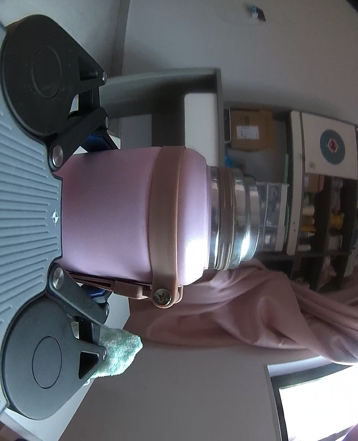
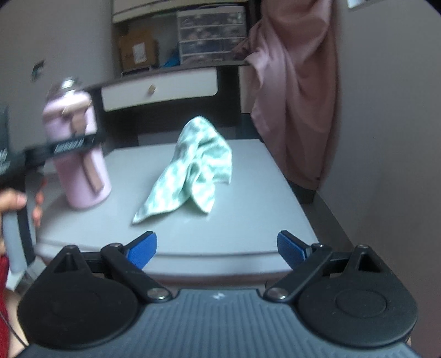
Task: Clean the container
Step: 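Close the left gripper on the pink bottle while the right gripper approaches the green towel, then grasp the green towel with the right gripper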
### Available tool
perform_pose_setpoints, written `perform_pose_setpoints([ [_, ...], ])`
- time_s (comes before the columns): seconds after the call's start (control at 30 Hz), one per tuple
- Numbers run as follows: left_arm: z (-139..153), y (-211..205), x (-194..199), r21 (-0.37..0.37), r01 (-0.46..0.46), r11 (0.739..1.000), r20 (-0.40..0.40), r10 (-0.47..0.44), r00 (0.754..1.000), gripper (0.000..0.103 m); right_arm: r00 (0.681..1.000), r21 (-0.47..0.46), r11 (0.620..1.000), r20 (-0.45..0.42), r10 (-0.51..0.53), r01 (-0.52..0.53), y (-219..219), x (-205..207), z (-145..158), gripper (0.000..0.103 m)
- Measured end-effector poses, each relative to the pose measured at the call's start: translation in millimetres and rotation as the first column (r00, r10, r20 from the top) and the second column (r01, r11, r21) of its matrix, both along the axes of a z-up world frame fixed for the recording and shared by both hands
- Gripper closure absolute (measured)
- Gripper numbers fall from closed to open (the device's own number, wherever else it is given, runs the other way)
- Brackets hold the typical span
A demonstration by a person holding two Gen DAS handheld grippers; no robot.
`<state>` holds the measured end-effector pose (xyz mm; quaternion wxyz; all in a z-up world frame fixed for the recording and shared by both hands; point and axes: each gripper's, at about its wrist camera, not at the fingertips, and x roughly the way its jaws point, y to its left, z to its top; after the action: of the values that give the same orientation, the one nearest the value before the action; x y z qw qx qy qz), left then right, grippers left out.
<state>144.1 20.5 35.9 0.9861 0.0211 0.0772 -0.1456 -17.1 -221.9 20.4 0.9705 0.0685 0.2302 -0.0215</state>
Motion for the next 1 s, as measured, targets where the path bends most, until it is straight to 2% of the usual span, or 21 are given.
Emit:
perform_pose_setpoints([
  [0.13, -4.6, 7.4, 5.1, -0.009, 0.04, 0.999, -0.003, -0.041, 0.999, 0.018, 1.0, 0.014, 1.0, 0.007, -0.001, 0.0, -3.8, 14.0, 5.1, 0.009],
  [0.37, -8.0, 14.5, 12.3, 0.007, 0.12, 0.993, 0.0, -0.12, 0.993, 0.018, 0.997, -0.076, 0.997, 0.075, 0.035, -0.029, 9.8, 45.1, 22.0, 0.009],
  [0.53, -11.0, 26.0, 20.2, -0.015, 0.178, 0.984, -0.01, -0.178, 0.984, 0.018, 0.99, -0.106, 0.991, 0.101, 0.096, -0.086, 11.6, 66.8, 27.3, 0.009],
  [0.77, -14.4, 32.6, 24.3, -0.013, 0.227, 0.974, -0.002, -0.227, 0.974, 0.018, 0.971, -0.126, 0.97, 0.1, 0.219, -0.207, 6.7, 97.0, 26.4, 0.009],
  [0.87, -13.1, 33.9, 28.0, -0.005, 0.239, 0.971, 0.0, -0.239, 0.971, 0.018, 0.965, -0.145, 0.964, 0.109, 0.24, -0.224, 3.8, 109.3, 25.4, 0.009],
  [1.0, -12.9, 34.5, 27.1, -0.001, 0.237, 0.971, 0.006, -0.237, 0.971, 0.018, 0.968, -0.114, 0.968, 0.093, 0.233, -0.222, -1.1, 128.0, 21.8, 0.009],
])
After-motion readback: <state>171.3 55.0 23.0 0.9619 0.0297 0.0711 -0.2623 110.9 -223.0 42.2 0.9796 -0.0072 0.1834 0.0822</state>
